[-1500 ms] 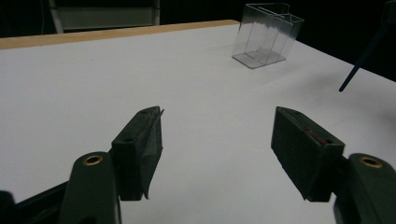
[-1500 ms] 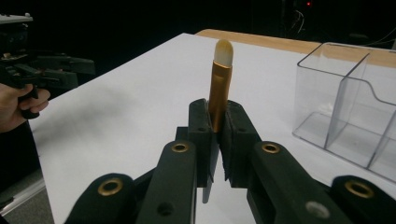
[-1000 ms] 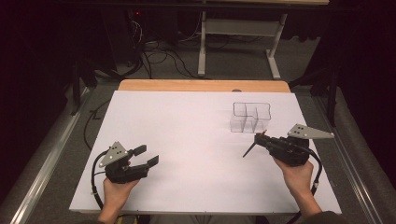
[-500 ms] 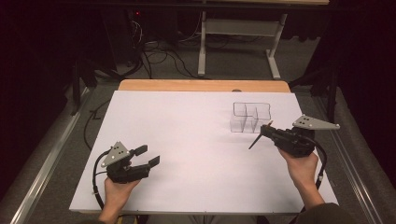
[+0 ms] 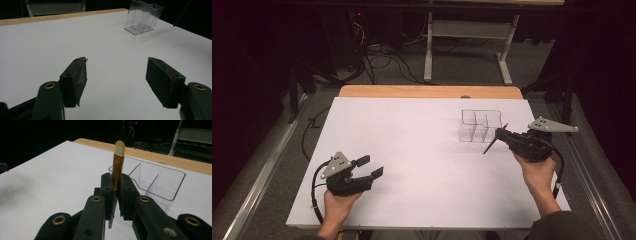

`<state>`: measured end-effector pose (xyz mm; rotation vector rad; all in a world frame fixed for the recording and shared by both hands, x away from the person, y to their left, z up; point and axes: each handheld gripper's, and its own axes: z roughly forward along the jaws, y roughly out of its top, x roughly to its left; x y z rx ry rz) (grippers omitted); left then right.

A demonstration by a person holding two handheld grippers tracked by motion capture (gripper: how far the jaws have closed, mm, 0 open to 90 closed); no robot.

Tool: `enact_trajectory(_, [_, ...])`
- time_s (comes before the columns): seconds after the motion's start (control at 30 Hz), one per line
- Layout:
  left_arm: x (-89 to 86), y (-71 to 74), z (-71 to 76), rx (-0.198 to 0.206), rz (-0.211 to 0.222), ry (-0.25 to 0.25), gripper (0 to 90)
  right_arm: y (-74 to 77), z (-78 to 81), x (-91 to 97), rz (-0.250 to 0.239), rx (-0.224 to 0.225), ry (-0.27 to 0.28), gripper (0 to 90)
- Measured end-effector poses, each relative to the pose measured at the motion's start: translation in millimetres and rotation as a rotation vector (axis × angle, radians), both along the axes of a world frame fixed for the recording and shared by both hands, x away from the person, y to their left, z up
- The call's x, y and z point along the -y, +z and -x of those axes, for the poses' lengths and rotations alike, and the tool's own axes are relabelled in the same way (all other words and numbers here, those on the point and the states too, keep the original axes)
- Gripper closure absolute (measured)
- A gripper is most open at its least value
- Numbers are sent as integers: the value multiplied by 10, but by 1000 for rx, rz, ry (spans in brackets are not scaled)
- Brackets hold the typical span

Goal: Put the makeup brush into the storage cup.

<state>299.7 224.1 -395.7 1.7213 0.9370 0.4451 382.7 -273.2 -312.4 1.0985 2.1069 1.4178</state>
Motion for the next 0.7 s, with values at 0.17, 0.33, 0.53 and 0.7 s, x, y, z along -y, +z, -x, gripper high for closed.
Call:
enact_trajectory(0.17, [1, 0, 1, 0, 0, 0, 336, 47, -54, 4, 5, 5, -19, 854])
enact_trajectory(0.33, [6, -1, -1, -1, -4, -1, 336, 112, -122, -1, 27, 14, -29, 854])
enact_trajectory(0.53, [7, -1, 2, 2, -5, -8, 333, 189, -197, 26, 31, 20, -54, 854])
enact_trajectory(0.7, [7, -1, 2, 2, -6, -7, 332, 252, -242, 44, 42, 21, -74, 854])
